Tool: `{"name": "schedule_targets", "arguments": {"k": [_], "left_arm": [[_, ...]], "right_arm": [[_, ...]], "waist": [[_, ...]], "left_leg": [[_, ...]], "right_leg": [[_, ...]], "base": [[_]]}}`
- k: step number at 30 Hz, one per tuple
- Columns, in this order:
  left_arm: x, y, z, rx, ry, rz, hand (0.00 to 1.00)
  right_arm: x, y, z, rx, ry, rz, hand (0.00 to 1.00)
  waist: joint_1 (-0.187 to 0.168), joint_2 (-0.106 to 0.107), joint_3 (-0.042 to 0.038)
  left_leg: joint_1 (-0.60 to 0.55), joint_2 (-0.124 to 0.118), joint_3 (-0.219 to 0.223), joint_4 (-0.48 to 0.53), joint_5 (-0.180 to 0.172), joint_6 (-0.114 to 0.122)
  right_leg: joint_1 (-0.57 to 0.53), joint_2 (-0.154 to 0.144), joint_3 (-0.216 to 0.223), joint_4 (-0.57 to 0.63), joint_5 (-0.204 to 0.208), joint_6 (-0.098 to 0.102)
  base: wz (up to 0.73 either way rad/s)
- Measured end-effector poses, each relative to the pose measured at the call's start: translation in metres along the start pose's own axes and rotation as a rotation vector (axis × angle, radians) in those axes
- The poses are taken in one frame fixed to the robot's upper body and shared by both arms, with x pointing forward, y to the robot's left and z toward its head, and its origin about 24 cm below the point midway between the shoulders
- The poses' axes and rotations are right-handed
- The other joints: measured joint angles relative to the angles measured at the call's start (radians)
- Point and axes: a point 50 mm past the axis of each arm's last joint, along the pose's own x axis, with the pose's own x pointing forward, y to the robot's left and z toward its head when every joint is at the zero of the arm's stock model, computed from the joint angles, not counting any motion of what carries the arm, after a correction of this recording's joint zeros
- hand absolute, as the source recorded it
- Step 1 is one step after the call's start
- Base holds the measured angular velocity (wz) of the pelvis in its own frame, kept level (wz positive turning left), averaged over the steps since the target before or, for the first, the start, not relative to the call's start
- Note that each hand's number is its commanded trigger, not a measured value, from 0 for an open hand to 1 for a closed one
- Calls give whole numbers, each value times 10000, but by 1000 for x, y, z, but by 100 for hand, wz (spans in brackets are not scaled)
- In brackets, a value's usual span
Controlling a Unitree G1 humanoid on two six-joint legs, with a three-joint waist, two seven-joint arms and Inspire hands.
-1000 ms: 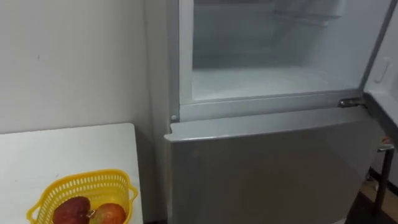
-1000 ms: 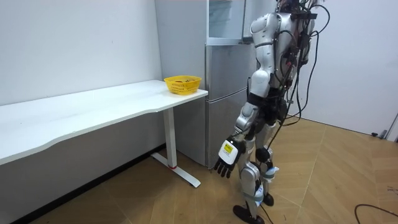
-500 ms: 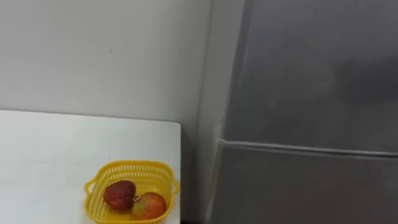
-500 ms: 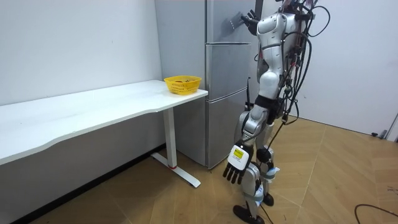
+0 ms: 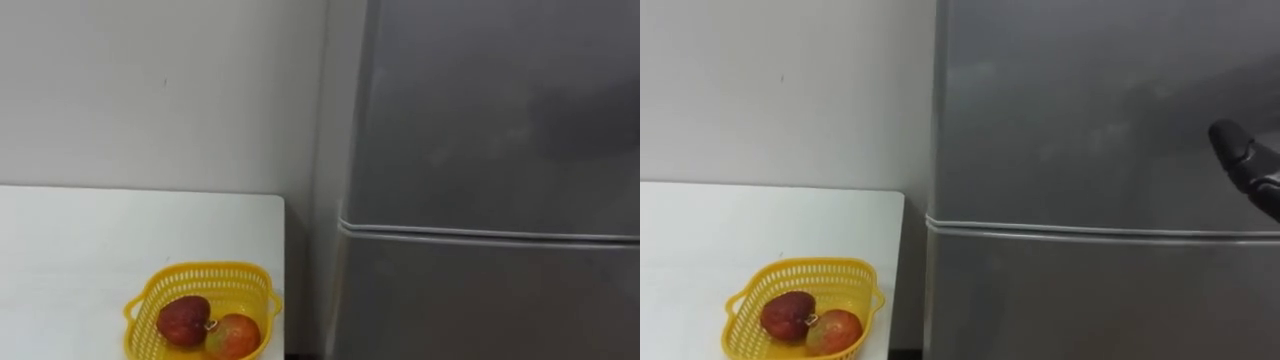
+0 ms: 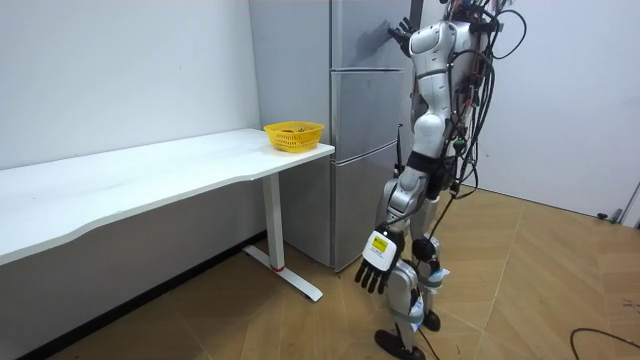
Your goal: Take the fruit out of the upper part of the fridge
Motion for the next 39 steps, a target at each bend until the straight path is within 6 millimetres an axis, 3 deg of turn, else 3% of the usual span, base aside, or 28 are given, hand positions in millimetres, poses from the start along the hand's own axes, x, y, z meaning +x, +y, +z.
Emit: {"name": "schedule_targets", "arguments": {"k": [5, 11, 13, 14, 16, 18, 20, 22, 28, 31, 39], "left_arm": [[0, 1, -2, 24, 179, 200, 0], [0, 2, -5, -6, 521, 443, 0], [0, -1, -5, -104, 612, 371, 0], [0, -1, -4, -75, 628, 356, 0], [-1, -6, -6, 86, 784, 229, 0], [-1, -9, -5, 149, 863, 139, 0], [-1, -8, -4, 140, 878, 184, 0], [-1, -3, -4, 118, 890, 315, 0], [-1, -11, -3, 419, 860, 10, 0], [-2, -12, -5, 488, 1014, -120, 0], [0, -13, 1, 552, 1084, -315, 0]], "right_arm": [[-7, -28, -6, -3006, -200, -1534, 0], [-49, -95, -43, -6677, 1983, -3987, 0], [-79, -128, -64, -7958, 3620, -5021, 0], [-88, -136, -69, -8187, 4125, -5311, 0], [-129, -160, -90, -8948, 6238, -6099, 0], [-158, -173, -99, -9184, 7615, -6657, 0], [-185, -184, -106, -9590, 8885, -6754, 0], [-226, -196, -115, -10099, 10883, -6770, 0], [-303, -203, -121, -9829, 14833, -6521, 0], [-328, -202, -119, -9579, 16119, -6400, 0], [-348, -187, -129, -8737, 17820, -4534, 0]], "waist": [[5, 2, -12], [-117, 30, -88], [-181, 89, -113], [-192, 115, -102], [-202, 201, -57], [-219, 288, -90], [-227, 409, -70], [-198, 460, -51], [-144, 528, -55], [-71, 613, -52], [40, 716, -42]], "left_leg": [[6, -3, 80, -5, 0, 1], [19, -6, 122, -17, 0, 0], [61, -15, 118, -14, 0, 0], [79, -15, 120, -31, 0, 0], [206, 1, 224, -174, 0, 0], [202, -14, 210, -193, 0, 1], [228, -22, 162, -196, 0, 1], [329, -21, 144, -214, 0, 1], [388, -20, 132, -229, 0, 0], [525, -13, 178, -286, 0, 0], [532, -17, 197, -289, 0, 0]], "right_leg": [[-6, 10, 55, -57, -12, 18], [63, -16, 76, -174, -11, 20], [110, -28, 68, -193, -18, 29], [124, -26, 69, -194, -22, 32], [202, 2, 184, -212, -40, 40], [166, -15, 208, -183, -76, 58], [162, -23, 218, -179, -92, 62], [253, -15, 224, -186, -147, 56], [326, -16, 176, -202, -164, 45], [398, -13, 187, -206, -167, 40], [423, -22, 179, -187, -171, 43]], "base": [[0], [1], [0], [0], [-11], [-4], [0], [4], [1], [-4], [0]]}}
